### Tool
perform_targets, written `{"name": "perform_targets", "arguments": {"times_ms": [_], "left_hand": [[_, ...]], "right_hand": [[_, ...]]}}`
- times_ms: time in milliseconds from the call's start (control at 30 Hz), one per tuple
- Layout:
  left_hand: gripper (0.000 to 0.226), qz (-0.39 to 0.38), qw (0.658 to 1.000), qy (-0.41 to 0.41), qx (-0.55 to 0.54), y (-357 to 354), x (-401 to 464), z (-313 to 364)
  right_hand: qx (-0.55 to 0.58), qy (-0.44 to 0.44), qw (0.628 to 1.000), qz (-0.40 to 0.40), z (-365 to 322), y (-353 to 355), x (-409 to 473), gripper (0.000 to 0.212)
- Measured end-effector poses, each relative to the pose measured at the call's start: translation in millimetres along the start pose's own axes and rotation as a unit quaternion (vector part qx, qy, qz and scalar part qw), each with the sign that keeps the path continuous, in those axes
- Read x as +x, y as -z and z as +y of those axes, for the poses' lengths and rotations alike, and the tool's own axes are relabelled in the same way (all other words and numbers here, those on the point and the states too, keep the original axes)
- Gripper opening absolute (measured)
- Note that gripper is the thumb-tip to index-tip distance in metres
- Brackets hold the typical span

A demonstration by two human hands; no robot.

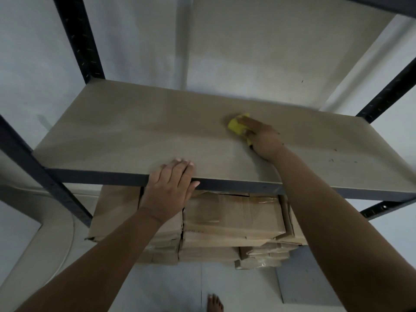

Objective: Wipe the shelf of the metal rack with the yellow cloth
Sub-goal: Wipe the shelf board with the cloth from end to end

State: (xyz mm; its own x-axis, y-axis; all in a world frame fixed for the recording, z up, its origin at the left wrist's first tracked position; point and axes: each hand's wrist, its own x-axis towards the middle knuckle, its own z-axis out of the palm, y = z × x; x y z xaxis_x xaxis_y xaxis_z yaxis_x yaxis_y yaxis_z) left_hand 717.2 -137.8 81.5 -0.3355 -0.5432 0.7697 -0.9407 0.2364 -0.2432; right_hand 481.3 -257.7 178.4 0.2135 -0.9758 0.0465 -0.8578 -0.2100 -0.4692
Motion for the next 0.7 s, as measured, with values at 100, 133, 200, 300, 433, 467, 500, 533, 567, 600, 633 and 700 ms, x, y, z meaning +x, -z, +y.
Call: {"name": "perform_targets", "arguments": {"times_ms": [100,133,200,300,433,467,500,533,567,600,633,700], "left_hand": [[0.041,0.011,1.0,0.003,-0.007,3,0,1],[0.041,0.011,1.0,0.003,-0.01,3,-1,1],[0.042,0.005,1.0,0.004,-0.015,2,-2,2],[0.043,-0.011,1.0,0.011,-0.014,0,0,1],[0.042,-0.01,1.0,0.016,-0.013,-1,-1,2],[0.041,-0.008,1.0,0.018,-0.015,-1,0,2],[0.041,-0.006,1.0,0.019,-0.015,-2,0,1],[0.041,-0.004,1.0,0.021,-0.011,-2,0,1],[0.041,-0.003,1.0,0.022,-0.005,-3,0,2],[0.041,-0.001,1.0,0.021,0.0,-3,-1,2],[0.041,0.0,1.0,0.02,0.003,-3,-2,3],[0.041,0.003,1.0,0.02,0.002,-2,-1,4]], "right_hand": [[0.088,0.053,0.994,-0.029,-17,-7,-37,0.03],[0.114,0.056,0.991,-0.052,-17,-4,-49,0.029],[0.155,0.051,0.98,-0.112,-14,9,-62,0.027],[0.193,0.044,0.975,-0.099,-9,30,-39,0.028],[0.165,0.052,0.984,-0.039,-9,21,15,0.033],[0.126,0.059,0.989,-0.043,-8,12,19,0.034],[0.089,0.071,0.993,-0.043,-8,4,19,0.035],[0.077,0.078,0.993,-0.047,-11,-2,13,0.035],[0.089,0.085,0.991,-0.061,-13,-5,3,0.034],[0.109,0.093,0.987,-0.078,-16,-6,-9,0.032],[0.133,0.098,0.981,-0.099,-18,-5,-23,0.03],[0.174,0.105,0.97,-0.137,-16,0,-47,0.029]]}}
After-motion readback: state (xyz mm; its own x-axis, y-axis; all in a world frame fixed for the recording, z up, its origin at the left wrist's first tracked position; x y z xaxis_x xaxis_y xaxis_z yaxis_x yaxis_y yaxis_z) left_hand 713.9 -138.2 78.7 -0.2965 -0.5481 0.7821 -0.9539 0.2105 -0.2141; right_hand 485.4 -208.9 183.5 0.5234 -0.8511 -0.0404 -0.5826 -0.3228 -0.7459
